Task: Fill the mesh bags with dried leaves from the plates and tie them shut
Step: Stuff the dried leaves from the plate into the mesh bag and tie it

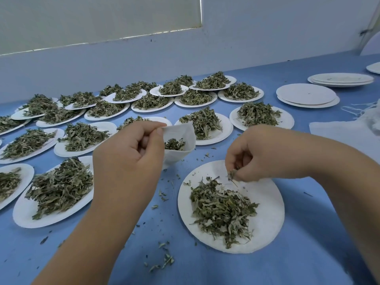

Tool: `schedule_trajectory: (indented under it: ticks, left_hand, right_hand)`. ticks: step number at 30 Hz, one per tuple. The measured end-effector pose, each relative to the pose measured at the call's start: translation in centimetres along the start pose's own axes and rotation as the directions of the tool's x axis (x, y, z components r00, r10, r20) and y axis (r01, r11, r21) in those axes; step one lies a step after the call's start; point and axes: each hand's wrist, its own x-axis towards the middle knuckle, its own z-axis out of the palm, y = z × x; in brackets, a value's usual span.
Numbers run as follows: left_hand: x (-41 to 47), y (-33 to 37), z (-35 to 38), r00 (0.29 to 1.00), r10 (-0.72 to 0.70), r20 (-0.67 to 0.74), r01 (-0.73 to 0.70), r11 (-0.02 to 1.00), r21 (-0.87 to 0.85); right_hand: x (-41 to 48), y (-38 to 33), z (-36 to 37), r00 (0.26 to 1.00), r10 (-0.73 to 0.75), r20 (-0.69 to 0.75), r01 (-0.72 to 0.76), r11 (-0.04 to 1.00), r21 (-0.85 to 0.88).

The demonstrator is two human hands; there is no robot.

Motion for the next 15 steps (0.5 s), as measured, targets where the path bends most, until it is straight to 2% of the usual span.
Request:
schedule_trajectory:
  ticks: [3,7,10,13,15]
  left_hand:
    - [-0.1,0.2,0.3,0.999,0.012,0.034,-0.013,0.999,0.034]
    - [-0.3,0.3,1.1,0.994,-0.012,0.111,0.009,1.0,0.028]
    - [-0.5,0.4,1.6,0.988,-0.032,0.148,0.033,0.999,-0.005]
    - [-0.6,0.5,2.0,0.986,-0.038,0.163,0.041,0.999,-0.016]
    - [-0.6,0.6,2.1,0.985,-0.034,0.169,0.036,0.999,-0.007]
  right_hand:
    - [-0.3,0.0,-0.7,0.977,-0.127,-0.169,0.155,0.974,0.168]
    - [-0.7,-1.3,-0.4,0.898,-0.23,-0.376,0.361,0.873,0.328]
    - [-0.5,-2.1,0.6,0.857,-0.232,-0.46,0.379,0.889,0.256]
    - [-0.1,-2.7,1.4,0.836,-0.237,-0.494,0.334,0.935,0.116]
    - [0.0,-2.9,1.7,0.838,-0.22,-0.499,0.299,0.951,0.082]
